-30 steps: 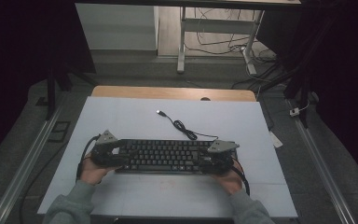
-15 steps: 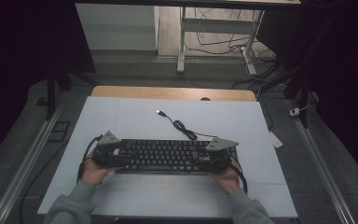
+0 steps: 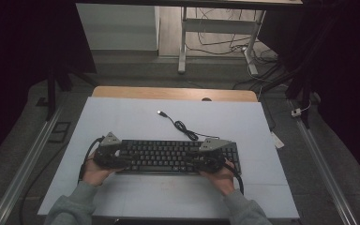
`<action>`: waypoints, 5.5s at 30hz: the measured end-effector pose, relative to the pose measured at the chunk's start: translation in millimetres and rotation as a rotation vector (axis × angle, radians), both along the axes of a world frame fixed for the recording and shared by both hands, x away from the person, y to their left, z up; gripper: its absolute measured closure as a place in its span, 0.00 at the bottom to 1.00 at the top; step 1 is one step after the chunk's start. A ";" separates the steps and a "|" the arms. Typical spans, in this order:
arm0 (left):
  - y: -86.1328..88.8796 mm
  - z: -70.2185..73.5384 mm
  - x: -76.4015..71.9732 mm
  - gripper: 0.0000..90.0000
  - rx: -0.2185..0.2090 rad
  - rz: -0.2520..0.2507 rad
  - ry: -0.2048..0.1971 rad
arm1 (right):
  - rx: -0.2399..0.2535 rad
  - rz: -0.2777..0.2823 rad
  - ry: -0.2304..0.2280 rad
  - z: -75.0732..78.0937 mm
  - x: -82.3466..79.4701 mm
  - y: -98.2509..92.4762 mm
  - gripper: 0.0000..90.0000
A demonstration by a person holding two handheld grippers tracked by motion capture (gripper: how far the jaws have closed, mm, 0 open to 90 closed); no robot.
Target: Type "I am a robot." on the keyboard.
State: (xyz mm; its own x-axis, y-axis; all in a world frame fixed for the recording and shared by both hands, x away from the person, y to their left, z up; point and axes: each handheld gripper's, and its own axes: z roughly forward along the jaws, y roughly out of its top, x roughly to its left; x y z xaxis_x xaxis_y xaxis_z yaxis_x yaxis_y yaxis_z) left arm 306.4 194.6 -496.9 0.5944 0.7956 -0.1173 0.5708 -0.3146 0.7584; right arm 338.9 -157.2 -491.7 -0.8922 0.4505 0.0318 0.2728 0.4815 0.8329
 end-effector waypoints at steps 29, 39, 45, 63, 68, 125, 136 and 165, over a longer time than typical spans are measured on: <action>-1.5 -3.5 -0.2 0.34 0.023 -0.004 0.007 | -0.124 0.067 0.034 -16.0 7.9 69.3 0.99; -1.3 -4.0 -0.4 0.34 0.027 -0.009 0.007 | -0.148 0.071 0.044 -22.8 9.5 76.5 0.99; -2.2 -4.7 -0.3 0.34 0.034 -0.013 0.009 | -0.164 0.070 0.042 -24.8 9.2 78.0 0.99; -2.3 -4.8 -0.7 0.34 0.036 -0.012 0.008 | -0.141 0.067 -0.003 -18.6 4.7 75.7 1.00; -2.4 -5.0 -0.4 0.34 0.038 -0.015 0.007 | -0.118 0.049 -0.013 -12.7 6.5 67.3 0.99; -5.3 -0.4 -4.5 0.34 0.018 -0.014 -0.018 | -0.041 -0.169 -0.040 -8.2 -4.8 -49.8 0.52; -13.6 5.3 -8.7 0.37 -0.025 -0.050 -0.015 | -0.044 -0.174 -0.042 -8.1 -4.2 -50.1 0.52; -55.8 -6.6 -18.1 0.99 0.074 -0.238 0.031 | -0.076 -0.154 -0.039 -11.6 -3.9 -45.6 0.52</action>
State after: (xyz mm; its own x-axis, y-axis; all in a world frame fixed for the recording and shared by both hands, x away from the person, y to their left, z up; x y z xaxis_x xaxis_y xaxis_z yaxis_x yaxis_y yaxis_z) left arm 288.3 138.9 -503.5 0.7634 0.6404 -0.0850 0.4961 -0.4968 0.7120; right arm 335.0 -202.9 -503.3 -0.8123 0.5818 -0.0410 0.3161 0.4984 0.8073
